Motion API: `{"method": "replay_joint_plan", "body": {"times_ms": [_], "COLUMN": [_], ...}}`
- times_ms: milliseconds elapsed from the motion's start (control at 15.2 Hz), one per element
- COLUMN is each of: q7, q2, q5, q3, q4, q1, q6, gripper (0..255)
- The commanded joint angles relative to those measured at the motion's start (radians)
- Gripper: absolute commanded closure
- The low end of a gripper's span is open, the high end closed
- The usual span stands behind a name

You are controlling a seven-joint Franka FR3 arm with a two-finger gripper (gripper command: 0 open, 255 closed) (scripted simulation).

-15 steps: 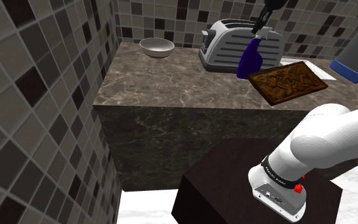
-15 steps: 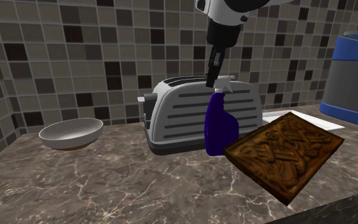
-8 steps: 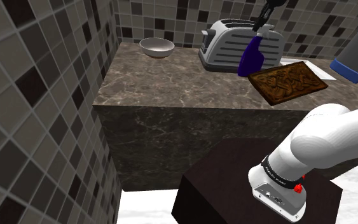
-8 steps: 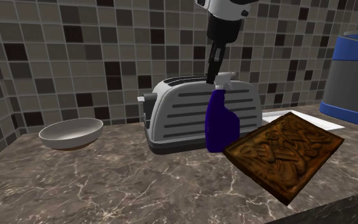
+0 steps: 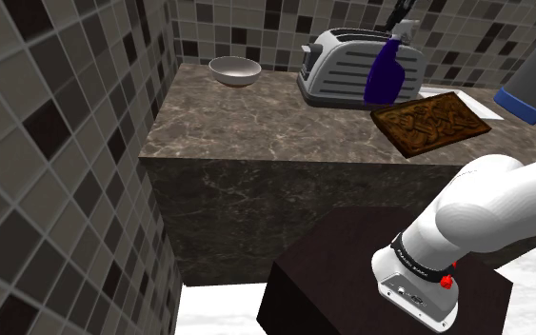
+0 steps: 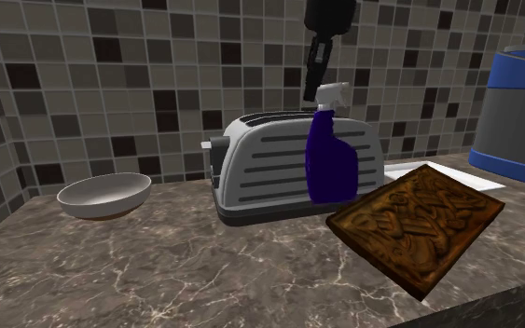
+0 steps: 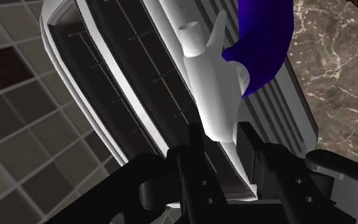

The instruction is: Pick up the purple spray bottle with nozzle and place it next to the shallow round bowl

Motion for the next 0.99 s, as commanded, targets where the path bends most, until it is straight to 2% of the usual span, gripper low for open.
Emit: {"method": "replay_joint_plan", "body": {"times_ms": [0, 924], "q7": [-0.006, -0.053], "q2": [0.005, 0.075], "q5": [0.006, 0.047], "q3": [0.004, 0.017], "q4": [0.030, 0.273], "q1": [0.003, 0.024], "q6": [-0.024, -0.194], "gripper": [255, 255]}}
